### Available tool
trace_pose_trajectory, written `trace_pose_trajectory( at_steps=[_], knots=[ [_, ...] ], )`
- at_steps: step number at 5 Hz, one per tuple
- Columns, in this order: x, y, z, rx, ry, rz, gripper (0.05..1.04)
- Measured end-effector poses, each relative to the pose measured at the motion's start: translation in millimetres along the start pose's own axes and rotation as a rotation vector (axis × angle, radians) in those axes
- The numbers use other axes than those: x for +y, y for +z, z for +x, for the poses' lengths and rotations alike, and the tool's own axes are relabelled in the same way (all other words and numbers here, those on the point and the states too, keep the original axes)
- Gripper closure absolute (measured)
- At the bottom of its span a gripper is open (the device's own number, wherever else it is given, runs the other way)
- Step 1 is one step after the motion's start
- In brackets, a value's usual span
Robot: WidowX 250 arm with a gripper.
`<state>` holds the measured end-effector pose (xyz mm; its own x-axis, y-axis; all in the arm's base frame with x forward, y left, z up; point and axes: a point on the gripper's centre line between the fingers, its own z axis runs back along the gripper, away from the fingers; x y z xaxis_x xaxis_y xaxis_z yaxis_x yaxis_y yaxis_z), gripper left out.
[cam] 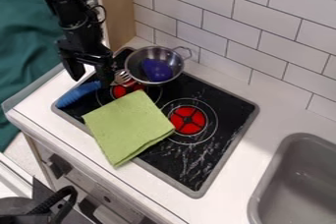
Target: Move green towel from bottom to top right of stove.
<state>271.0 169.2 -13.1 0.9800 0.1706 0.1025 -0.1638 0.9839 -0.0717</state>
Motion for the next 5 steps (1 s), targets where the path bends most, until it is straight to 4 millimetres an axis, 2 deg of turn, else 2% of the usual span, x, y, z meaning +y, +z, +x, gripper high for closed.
trace_pose_trajectory(
  at_steps=[1,2,3,4,5],
  knots=[
    [-1.2,-9.7,-5.3,0.028,0.008,-0.009,0.083],
    [-7.9,-10.0,-11.9,0.066,-0.012,0.002,0.083],
    [-23.9,3.4,-23.2,0.051,-0.055,0.033,0.083],
    [-42.3,4.9,-42.2,0.061,-0.082,0.047,0.083],
    [-55.9,-4.7,-62.6,0.088,-0.069,0.039,0.083]
  ],
)
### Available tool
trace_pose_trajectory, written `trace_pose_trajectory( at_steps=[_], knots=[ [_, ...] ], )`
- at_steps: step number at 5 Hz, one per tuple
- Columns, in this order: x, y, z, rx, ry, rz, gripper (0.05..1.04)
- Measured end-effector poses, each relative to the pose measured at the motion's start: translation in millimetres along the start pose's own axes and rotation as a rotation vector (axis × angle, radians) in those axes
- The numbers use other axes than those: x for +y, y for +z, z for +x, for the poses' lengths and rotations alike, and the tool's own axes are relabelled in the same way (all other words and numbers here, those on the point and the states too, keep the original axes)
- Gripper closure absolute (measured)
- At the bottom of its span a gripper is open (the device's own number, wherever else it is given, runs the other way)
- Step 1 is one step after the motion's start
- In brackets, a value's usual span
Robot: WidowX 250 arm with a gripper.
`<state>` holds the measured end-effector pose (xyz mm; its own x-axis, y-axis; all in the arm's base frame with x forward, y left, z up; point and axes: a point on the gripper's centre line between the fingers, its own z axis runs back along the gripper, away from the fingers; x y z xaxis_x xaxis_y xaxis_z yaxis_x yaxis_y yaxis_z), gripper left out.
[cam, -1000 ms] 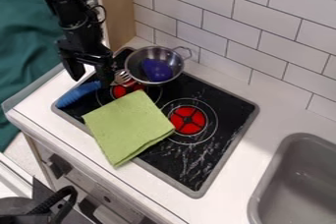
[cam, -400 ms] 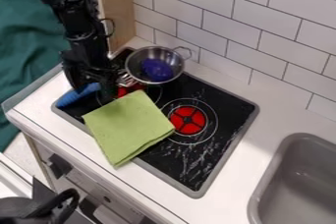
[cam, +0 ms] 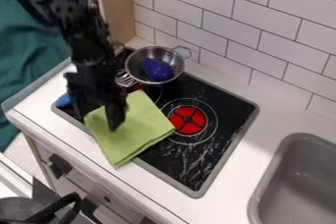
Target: Move green towel from bottom to top right of stove.
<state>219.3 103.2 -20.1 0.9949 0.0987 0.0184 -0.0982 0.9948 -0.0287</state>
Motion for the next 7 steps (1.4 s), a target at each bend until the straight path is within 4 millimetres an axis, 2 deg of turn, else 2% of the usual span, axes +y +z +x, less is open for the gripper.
trace_pose_trajectory(
  at_steps=[1,2,4,5,6,7],
  knots=[
    [-10.8,-8.5,-6.7,-0.034,0.010,-0.025,0.083],
    [-22.9,-18.6,-3.9,-0.032,0.006,-0.020,0.083],
    [-35.3,-24.6,5.4,-0.148,0.030,0.021,0.081],
    [-45.2,-28.3,10.1,-0.153,0.022,0.034,0.081],
    [-63.1,-28.4,9.8,-0.141,0.000,0.040,0.083],
    [-117.2,-25.1,20.0,-0.133,-0.081,0.051,0.085]
  ],
)
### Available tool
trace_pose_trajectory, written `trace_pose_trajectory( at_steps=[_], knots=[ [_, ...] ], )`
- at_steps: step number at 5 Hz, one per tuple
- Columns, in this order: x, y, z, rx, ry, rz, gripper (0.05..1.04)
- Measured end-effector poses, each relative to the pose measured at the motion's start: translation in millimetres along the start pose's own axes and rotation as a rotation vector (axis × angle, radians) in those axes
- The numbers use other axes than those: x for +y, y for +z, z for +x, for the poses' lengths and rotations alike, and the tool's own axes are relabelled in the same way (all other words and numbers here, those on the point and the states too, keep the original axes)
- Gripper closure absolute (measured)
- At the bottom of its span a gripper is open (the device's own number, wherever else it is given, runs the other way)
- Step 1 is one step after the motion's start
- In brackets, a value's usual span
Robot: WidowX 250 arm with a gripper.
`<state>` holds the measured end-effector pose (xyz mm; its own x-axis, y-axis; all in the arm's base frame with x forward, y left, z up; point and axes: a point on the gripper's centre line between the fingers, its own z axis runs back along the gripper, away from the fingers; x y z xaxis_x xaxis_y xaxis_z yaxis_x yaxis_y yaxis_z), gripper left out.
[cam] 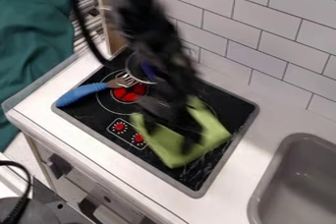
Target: Move green towel from bottom to top right of stove.
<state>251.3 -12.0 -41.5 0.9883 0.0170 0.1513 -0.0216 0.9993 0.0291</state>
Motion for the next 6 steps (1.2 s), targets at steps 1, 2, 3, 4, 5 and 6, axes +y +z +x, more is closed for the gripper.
trace_pose_trajectory(
  at_steps=[1,2,3,4,5,6],
  knots=[
    [-25.9,6.6,7.5,0.026,-0.042,0.030,0.084],
    [-38.8,10.1,20.7,0.030,0.000,0.018,0.084],
    [-30.6,-0.5,33.1,0.043,0.125,-0.071,0.084],
    [-8.7,-5.8,49.8,0.019,0.262,-0.142,0.084],
    [-3.4,-7.9,57.9,0.015,0.272,-0.127,0.084],
    [4.7,-0.5,51.6,0.030,0.277,-0.050,0.086]
  ],
)
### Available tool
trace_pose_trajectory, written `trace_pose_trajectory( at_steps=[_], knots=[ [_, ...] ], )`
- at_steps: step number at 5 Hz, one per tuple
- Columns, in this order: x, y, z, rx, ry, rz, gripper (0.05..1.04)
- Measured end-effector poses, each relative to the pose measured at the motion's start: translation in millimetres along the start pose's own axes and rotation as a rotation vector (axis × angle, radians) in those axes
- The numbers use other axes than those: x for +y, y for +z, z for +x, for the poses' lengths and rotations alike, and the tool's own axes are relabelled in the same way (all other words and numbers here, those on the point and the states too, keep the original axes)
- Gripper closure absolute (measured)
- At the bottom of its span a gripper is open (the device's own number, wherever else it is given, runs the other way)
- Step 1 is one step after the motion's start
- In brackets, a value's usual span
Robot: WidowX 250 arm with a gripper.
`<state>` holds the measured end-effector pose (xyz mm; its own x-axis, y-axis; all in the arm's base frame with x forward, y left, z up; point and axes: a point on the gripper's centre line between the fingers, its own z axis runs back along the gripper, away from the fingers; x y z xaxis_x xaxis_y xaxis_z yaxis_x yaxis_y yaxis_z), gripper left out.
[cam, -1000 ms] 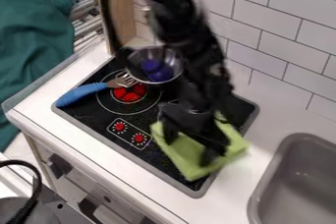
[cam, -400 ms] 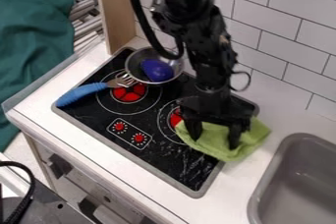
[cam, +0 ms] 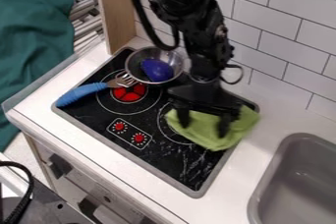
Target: Move green towel from bottom to top right of stove.
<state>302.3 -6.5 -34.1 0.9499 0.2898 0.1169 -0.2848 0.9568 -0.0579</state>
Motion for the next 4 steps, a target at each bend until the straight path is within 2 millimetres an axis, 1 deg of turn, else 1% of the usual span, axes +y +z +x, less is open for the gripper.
trace_pose_trajectory(
  at_steps=[1,2,3,4],
  knots=[
    [-4.8,19.4,-2.9,-0.031,-0.045,0.044,0.084],
    [-10.2,41.1,-9.5,-0.042,-0.036,0.086,0.084],
    [-12.6,47.1,-11.9,-0.040,-0.037,0.072,0.084],
    [-13.7,47.3,-13.6,-0.025,-0.055,0.056,0.084]
  ],
)
